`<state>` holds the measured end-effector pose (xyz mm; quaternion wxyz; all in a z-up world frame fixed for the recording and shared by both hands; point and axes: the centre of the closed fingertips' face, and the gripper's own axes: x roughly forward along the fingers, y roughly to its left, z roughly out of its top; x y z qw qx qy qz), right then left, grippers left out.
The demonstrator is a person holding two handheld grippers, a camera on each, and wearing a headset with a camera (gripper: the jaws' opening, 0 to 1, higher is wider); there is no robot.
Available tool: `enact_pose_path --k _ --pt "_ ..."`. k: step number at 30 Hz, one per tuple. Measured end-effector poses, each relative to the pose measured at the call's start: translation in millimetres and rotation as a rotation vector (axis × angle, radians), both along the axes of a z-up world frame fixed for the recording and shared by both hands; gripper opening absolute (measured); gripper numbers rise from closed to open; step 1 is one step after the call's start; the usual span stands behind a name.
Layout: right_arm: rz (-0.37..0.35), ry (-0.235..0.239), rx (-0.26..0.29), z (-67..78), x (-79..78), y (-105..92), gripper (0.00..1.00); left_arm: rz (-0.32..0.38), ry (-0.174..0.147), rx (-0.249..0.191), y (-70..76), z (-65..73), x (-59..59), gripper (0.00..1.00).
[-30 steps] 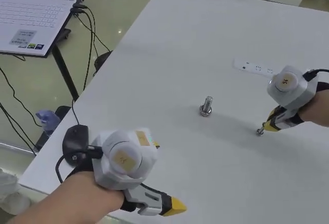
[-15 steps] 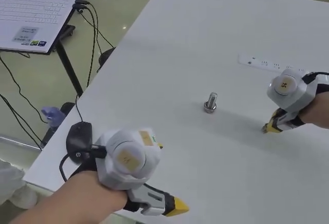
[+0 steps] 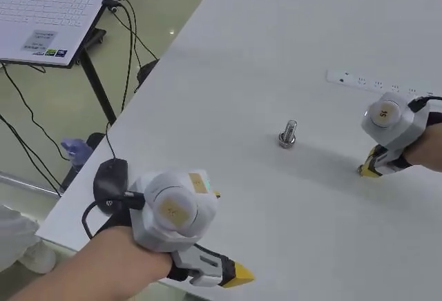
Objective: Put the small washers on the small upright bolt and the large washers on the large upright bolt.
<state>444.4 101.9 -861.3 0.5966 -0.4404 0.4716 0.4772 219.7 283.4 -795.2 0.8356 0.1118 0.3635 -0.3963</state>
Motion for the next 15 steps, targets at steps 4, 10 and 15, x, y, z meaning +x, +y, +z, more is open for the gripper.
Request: enact_pose_path --k 4,10,15 --pt "-0.005 0.006 -0.003 0.1 -2.3 -0.2 0.14 -0.002 0.001 0.002 -0.3 -0.2 -0.9 0.79" --pt "0.0 0.006 -0.004 0.9 -3.0 -0.4 0.14 -0.002 0.003 0.002 -1.5 0.5 -2.2 0.78" --pt "-0.002 0.005 -0.002 1.3 -3.1 -1.5 0.14 -0.005 0.008 0.006 -1.4 -0.6 -4.1 0.77"
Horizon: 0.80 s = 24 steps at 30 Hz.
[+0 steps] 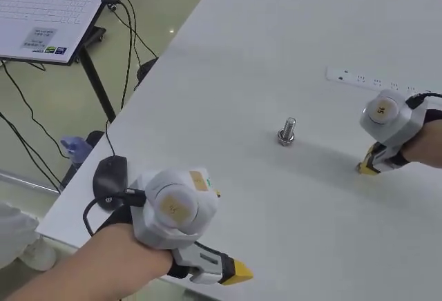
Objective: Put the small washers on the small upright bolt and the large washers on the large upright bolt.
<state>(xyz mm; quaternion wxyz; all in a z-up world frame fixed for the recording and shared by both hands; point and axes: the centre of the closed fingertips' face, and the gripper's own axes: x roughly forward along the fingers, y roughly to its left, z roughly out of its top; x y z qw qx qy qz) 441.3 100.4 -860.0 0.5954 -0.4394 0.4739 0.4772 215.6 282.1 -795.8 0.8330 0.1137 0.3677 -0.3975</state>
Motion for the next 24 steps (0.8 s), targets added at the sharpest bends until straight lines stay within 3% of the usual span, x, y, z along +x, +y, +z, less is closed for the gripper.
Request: enact_pose_path --k 16,21,22,24 --pt "0.001 -0.021 0.025 6.7 2.7 0.9 0.24 0.003 -0.001 0.007 2.7 1.2 -3.1 0.76" --pt "-0.02 -0.048 0.066 19.8 4.5 0.1 0.28 0.001 -0.008 0.007 3.2 5.3 -1.3 0.76" --pt "-0.025 -0.072 0.088 25.4 7.0 1.6 0.29 0.002 -0.012 0.005 3.5 6.3 0.0 0.76" --pt "-0.055 -0.075 0.13 34.2 6.0 4.0 0.29 0.013 -0.027 -0.017 3.0 10.1 3.8 0.75"
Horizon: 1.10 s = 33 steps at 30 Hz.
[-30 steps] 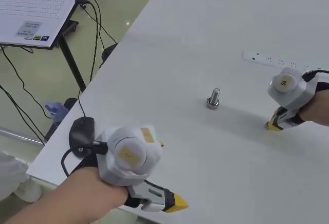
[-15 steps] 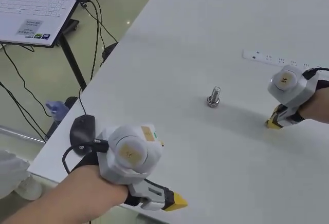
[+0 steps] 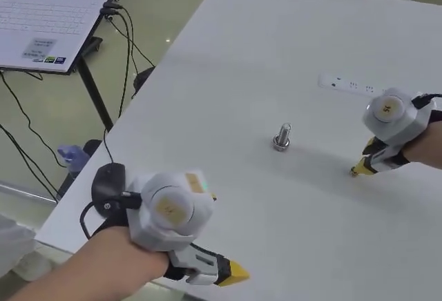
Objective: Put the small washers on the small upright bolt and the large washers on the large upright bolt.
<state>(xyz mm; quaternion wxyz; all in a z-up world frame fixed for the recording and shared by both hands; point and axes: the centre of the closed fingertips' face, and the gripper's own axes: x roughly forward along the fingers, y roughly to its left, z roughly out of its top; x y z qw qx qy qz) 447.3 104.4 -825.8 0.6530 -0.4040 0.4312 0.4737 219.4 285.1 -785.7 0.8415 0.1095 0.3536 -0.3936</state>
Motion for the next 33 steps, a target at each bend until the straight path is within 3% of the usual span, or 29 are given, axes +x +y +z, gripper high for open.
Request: enact_pose_path --k 4,9,11,20,22,23,25,28,30,33 --pt "-0.016 -0.028 0.032 13.1 -1.1 -5.6 0.32 0.025 0.0 -0.056 -4.0 5.1 3.8 0.77" --pt "-0.081 -0.047 0.111 30.5 -7.4 -15.1 0.34 0.021 -0.017 -0.049 -6.4 7.2 5.0 0.79" --pt "-0.11 -0.063 0.178 41.5 -10.5 -14.5 0.36 0.025 -0.019 -0.056 -6.6 8.7 5.1 0.79" --pt "-0.209 -0.107 0.322 74.1 -31.4 -28.7 0.41 0.013 -0.032 -0.049 -6.4 12.2 1.7 0.8" --pt "-0.271 -0.112 0.401 84.5 -34.3 -28.6 0.41 0.028 -0.056 -0.062 -4.9 16.1 4.5 0.8" --pt "-0.296 -0.109 0.435 90.0 -36.9 -29.6 0.41 0.04 -0.057 -0.073 -4.0 17.7 5.5 0.8" --pt "-0.306 -0.133 0.451 97.5 -40.7 -34.7 0.42 0.054 -0.057 -0.091 -3.0 20.7 6.1 0.8" --pt "-0.374 -0.116 0.56 111.6 -50.4 -32.5 0.44 0.06 -0.046 -0.094 -2.4 19.6 5.4 0.81" --pt "-0.38 -0.145 0.584 119.4 -57.5 -35.0 0.47 0.055 -0.053 -0.093 -2.7 19.6 4.8 0.82" --pt "-0.433 -0.127 0.662 127.5 -71.7 -35.1 0.48 0.06 -0.052 -0.098 -3.4 19.6 4.5 0.83"
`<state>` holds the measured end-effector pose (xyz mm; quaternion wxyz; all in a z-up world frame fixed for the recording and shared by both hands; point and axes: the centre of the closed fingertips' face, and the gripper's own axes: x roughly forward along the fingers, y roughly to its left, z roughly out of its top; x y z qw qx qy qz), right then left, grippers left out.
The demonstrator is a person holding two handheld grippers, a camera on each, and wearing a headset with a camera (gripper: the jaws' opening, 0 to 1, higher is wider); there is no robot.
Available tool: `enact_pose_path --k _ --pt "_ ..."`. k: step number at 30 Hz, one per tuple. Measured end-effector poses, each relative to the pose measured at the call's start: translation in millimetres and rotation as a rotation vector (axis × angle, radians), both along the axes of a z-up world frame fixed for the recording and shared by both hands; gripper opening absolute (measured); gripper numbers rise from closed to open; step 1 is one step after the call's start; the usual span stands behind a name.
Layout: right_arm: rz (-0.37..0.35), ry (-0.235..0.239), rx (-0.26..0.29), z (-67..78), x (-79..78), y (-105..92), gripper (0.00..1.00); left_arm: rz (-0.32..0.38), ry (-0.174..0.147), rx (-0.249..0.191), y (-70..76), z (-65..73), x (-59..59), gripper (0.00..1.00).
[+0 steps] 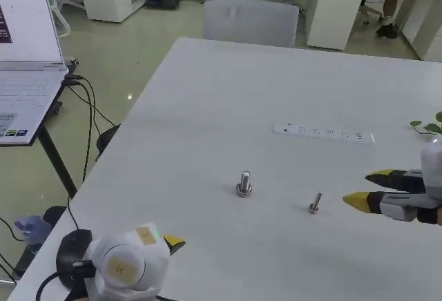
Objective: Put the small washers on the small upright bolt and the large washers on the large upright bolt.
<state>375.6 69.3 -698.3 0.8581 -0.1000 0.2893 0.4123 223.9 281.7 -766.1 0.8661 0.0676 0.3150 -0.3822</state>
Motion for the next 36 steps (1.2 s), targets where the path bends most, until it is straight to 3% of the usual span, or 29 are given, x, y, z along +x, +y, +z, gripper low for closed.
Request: enact_pose_path --k 5,6,14,18,23,27,36 --pt "-0.032 -0.002 0.075 6.6 -22.0 -10.2 0.49 0.008 -0.011 -0.023 -3.0 6.5 -0.3 0.82" --pt "-0.031 -0.001 0.094 8.1 -28.6 -11.9 0.49 0.011 -0.002 -0.031 -3.3 6.9 -1.3 0.81" --pt "-0.062 -0.01 0.134 5.6 -61.9 -26.1 0.59 0.041 -0.017 -0.07 1.6 18.4 -4.7 0.83" --pt "-0.077 0.006 0.138 -2.0 -78.4 -30.0 0.6 0.041 -0.02 -0.074 0.0 21.7 -10.1 0.83" --pt "-0.058 0.009 0.123 -16.0 -101.9 -30.4 0.68 0.049 -0.031 -0.091 -3.0 24.1 -15.5 0.85" --pt "-0.049 0.013 0.125 -26.8 -109.9 -34.4 0.74 0.056 -0.031 -0.098 -3.1 21.8 -19.6 0.87" --pt "-0.005 0.023 0.117 -35.0 -129.0 -29.9 0.85 0.074 -0.013 -0.114 -2.2 16.4 -30.3 0.9"
